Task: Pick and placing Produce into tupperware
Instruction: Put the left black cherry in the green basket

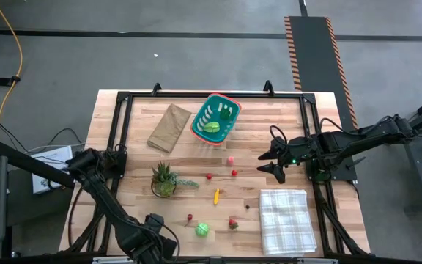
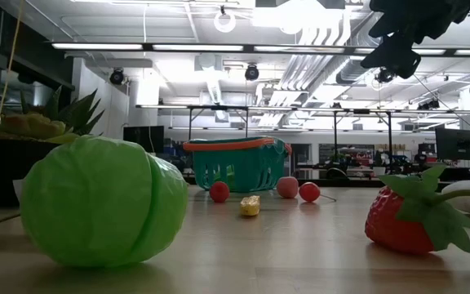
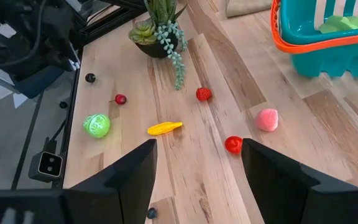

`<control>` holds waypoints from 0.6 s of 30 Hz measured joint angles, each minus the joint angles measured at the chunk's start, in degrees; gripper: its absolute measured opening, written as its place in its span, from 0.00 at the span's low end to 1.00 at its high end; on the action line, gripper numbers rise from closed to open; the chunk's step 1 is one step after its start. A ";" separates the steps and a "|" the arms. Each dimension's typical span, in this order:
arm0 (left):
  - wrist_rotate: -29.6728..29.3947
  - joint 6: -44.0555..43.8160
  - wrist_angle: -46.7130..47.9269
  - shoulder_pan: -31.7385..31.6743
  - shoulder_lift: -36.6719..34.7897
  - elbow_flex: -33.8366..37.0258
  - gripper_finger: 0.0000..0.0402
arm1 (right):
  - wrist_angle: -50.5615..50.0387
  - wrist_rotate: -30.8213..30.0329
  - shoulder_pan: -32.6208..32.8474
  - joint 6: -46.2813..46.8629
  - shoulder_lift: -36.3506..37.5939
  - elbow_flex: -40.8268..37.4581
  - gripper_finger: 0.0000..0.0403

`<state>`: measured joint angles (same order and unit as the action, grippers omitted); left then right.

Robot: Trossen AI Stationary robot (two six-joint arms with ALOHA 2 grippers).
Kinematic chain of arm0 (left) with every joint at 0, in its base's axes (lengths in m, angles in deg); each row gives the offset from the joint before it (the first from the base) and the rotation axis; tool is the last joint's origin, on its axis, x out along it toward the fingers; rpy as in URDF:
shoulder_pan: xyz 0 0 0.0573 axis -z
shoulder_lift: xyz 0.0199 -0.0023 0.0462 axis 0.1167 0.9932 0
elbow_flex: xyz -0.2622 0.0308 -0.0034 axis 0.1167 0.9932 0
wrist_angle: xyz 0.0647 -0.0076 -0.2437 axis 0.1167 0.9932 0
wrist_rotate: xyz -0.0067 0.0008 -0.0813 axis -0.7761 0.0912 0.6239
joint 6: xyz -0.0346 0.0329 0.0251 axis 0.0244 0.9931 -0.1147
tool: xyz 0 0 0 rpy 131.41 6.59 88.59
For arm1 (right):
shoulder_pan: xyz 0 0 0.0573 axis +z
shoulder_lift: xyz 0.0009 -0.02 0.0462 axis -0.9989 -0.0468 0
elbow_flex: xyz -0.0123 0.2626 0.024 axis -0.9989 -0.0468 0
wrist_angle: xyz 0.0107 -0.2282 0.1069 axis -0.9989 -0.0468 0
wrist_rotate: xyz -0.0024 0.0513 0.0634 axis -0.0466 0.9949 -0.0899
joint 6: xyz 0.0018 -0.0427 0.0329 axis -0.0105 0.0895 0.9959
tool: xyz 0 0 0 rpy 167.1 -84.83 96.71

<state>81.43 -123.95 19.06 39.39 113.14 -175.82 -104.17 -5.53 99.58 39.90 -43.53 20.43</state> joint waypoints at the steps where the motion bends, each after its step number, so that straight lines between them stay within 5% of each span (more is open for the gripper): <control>1: 0.48 -0.08 -0.52 0.01 0.55 0.00 0.34 | -0.04 0.01 -0.01 0.00 0.00 0.00 0.56; 18: -0.16 -0.45 -3.11 0.00 4.64 0.00 0.35 | -0.17 0.04 -0.01 0.00 -0.02 0.00 0.56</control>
<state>81.28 -124.40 15.95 39.39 117.78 -175.82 -104.34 -5.48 99.57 39.90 -43.55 20.43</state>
